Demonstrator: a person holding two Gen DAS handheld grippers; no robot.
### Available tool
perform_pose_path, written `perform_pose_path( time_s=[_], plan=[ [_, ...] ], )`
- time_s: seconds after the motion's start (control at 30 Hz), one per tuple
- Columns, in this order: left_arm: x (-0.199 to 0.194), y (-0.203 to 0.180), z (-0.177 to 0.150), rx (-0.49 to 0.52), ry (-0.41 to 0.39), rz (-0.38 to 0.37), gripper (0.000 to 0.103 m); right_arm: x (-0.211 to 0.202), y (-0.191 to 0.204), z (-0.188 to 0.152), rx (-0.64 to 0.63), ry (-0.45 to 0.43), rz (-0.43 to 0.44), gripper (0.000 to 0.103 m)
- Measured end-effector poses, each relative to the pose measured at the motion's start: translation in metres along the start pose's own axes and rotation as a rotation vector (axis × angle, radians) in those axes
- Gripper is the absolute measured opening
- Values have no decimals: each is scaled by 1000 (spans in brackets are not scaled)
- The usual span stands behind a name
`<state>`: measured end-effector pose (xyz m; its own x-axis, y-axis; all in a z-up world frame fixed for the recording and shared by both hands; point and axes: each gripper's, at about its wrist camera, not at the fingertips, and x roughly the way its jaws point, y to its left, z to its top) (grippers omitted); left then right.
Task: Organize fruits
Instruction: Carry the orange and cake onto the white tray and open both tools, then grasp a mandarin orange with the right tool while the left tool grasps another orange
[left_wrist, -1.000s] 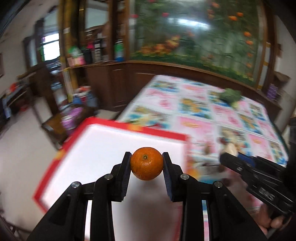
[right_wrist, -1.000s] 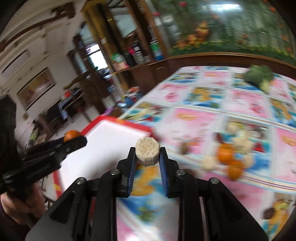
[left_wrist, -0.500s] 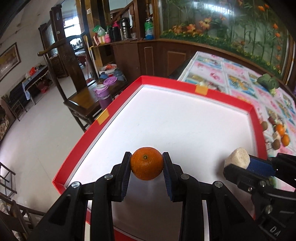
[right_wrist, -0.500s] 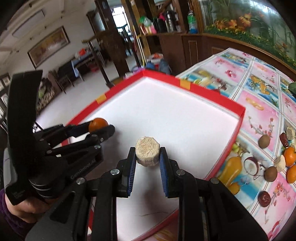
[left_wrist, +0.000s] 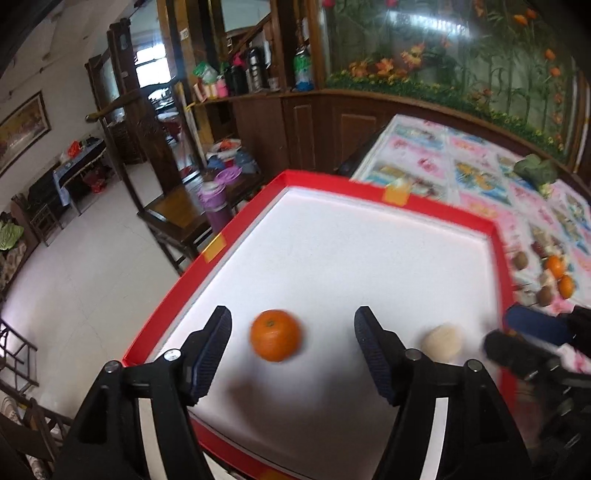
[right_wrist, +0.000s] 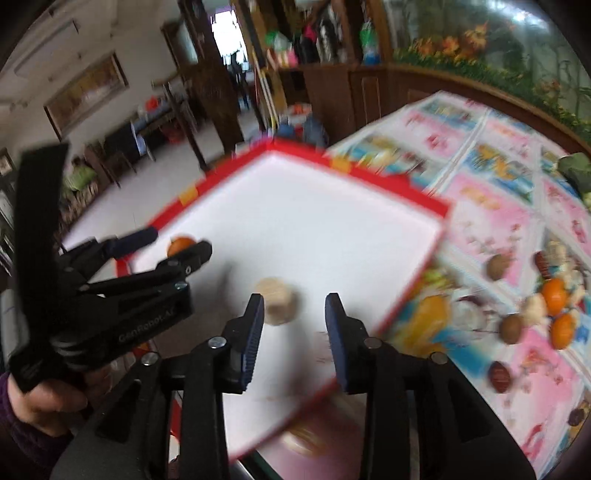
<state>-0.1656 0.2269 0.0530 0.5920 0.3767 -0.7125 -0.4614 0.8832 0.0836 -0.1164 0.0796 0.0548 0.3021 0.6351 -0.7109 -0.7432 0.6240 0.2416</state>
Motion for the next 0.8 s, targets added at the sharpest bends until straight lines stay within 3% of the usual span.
perform_pose_path(
  time_s=[0.1, 0.17, 0.3, 0.47, 0.67, 0.73, 0.8],
  plan=[
    [-15, -20, 3, 42, -30, -50, 74, -39, -32, -11, 34, -105, -55, 57],
    [-22, -37, 3, 74, -44, -87, 77, -58, -58, -21, 62, -142, -122, 59],
    [-29, -85, 2, 177, -28, -197, 77, -78, -116, -46, 151, -119, -243, 59],
    [-29, -141, 2, 309, 7, -305, 77, -79, -174, -57, 259, -53, -314, 59],
    [-11, -183, 21, 387, 27, -294, 77, -58, -203, -49, 323, 16, -301, 58],
    [-3, -192, 29, 399, 39, -287, 77, -46, -209, -46, 345, 42, -278, 53],
    [1, -198, 32, 405, 41, -277, 77, -43, -207, -41, 315, 32, -280, 52]
  ],
)
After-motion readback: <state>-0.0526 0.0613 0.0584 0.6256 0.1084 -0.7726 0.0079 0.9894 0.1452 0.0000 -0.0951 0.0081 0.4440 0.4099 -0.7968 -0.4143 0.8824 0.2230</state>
